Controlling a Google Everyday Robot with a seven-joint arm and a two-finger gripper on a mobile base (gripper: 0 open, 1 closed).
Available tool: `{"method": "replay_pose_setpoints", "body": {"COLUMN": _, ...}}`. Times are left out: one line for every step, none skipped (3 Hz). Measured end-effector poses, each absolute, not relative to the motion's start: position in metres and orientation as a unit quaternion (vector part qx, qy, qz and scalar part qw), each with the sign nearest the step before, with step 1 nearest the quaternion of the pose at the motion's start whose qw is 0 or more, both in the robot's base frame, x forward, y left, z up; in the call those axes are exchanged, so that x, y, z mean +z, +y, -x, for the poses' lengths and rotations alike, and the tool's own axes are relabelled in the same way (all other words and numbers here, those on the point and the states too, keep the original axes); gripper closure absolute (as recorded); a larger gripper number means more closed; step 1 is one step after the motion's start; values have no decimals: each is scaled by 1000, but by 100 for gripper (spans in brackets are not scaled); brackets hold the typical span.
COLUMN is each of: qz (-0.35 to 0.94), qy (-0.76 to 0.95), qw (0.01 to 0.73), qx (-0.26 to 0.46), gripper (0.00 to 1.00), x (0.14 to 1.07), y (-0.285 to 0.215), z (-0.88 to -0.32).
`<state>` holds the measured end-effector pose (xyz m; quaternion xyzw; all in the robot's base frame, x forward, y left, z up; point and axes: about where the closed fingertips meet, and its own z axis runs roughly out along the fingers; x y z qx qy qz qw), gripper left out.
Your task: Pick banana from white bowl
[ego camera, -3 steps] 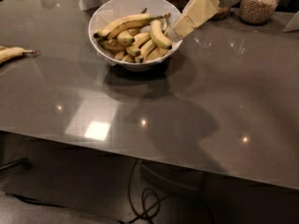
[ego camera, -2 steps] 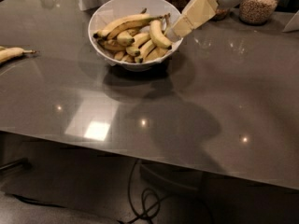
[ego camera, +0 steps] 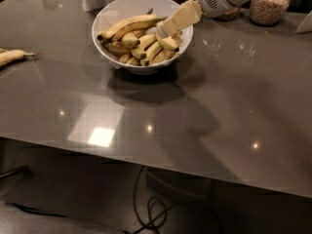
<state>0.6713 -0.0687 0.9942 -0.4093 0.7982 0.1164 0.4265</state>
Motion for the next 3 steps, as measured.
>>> {"method": "replay_pose_setpoints", "body": {"qz": 383, "qy": 799, "qw": 452, "qx": 104, "gripper": 0, "x": 993, "y": -61, "z": -698}}
{"method": "replay_pose_setpoints", "body": {"qz": 366, "qy": 803, "qw": 461, "qx": 98, "gripper": 19, "x": 985, "y": -55, "z": -714}}
{"method": "replay_pose_setpoints", "body": {"qz": 357, "qy": 805, "qw": 464, "qx": 94, "gripper": 26, "x": 981, "y": -52, "z": -722}}
